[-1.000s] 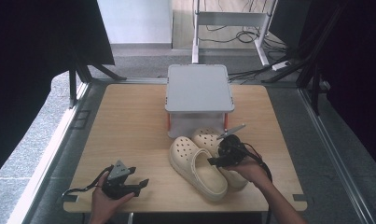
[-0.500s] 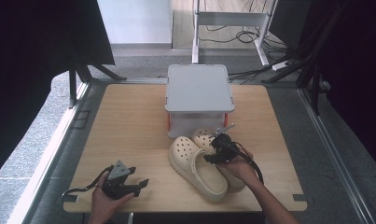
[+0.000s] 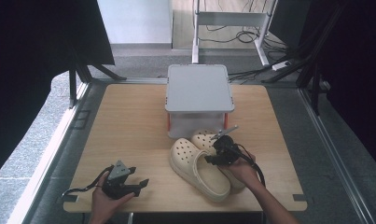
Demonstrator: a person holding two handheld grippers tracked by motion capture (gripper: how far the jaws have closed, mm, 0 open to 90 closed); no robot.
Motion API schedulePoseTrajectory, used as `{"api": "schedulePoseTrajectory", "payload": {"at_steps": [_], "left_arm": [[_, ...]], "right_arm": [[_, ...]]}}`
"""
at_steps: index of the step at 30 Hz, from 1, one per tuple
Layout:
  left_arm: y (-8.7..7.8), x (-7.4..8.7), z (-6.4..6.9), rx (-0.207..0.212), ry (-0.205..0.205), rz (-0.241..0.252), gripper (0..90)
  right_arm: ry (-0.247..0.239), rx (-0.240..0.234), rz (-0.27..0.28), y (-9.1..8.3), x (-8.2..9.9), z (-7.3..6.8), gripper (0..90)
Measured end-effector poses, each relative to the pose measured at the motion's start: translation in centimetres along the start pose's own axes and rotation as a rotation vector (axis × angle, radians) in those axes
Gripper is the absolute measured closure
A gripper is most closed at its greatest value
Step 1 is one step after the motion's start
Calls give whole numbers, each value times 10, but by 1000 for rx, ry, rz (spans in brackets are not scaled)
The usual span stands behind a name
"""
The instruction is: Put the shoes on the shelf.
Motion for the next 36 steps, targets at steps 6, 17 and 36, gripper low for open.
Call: {"api": "schedulePoseTrajectory", "payload": {"at_steps": [6,17,36], "left_arm": [[0,0,0,2,-5,1,285],[1,0,0,1,-1,-2,286],[2,0,1,1,-5,-4,286]], "right_arm": [[-36,-55,29,-15,3,-3,670],[-95,-159,71,-42,3,-12,671],[-208,-196,127,-87,-25,-42,671]]}}
Point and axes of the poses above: each handheld gripper's, and its own axes: y roughly forward along the jaws, x roughly out of its underside, z roughly to its right, the point moved 8 cm from there along y, roughly forward along the jaws, and after that the axes turned 3 degrees about -y, right-handed, at the moved point
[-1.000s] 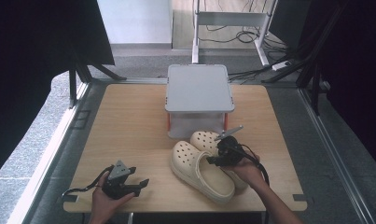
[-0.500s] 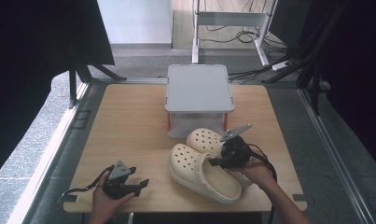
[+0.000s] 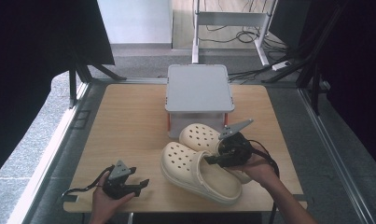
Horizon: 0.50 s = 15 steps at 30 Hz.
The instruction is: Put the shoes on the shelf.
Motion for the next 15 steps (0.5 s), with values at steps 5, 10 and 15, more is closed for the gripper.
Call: {"api": "schedulePoseTrajectory", "payload": {"at_steps": [5,10,15], "left_arm": [[0,0,0,0,0,0,286],[0,0,0,-1,2,1,286],[0,0,0,-2,3,-2,286]], "right_arm": [[-18,-9,9,-7,-10,-5,672],[-27,-12,15,-12,-17,-6,672],[-30,-14,21,-16,-23,-6,672]]}}
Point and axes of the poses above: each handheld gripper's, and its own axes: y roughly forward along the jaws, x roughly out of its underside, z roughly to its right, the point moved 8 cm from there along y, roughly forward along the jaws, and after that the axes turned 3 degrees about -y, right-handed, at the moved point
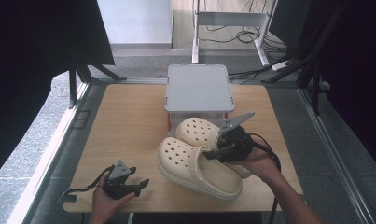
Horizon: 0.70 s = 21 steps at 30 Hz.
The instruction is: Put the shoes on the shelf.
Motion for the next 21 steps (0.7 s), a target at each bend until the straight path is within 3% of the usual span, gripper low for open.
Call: {"api": "schedulePoseTrajectory", "payload": {"at_steps": [10,21], "left_arm": [[0,0,0,1,0,0,286],[0,0,0,1,2,0,286]], "right_arm": [[-19,0,19,-8,-18,2,672],[-16,13,46,-18,-42,15,673]]}}
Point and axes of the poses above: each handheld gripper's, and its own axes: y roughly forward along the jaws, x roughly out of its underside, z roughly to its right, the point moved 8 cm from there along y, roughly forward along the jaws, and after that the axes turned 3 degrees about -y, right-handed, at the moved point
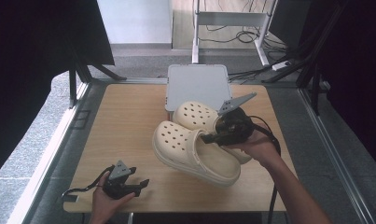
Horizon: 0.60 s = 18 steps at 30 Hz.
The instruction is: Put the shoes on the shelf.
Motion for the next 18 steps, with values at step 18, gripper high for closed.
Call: {"api": "schedulePoseTrajectory", "payload": {"at_steps": [18], "left_arm": [[-1,0,-1,-3,3,2,286]], "right_arm": [[43,60,21,-4,-36,35,675]]}}
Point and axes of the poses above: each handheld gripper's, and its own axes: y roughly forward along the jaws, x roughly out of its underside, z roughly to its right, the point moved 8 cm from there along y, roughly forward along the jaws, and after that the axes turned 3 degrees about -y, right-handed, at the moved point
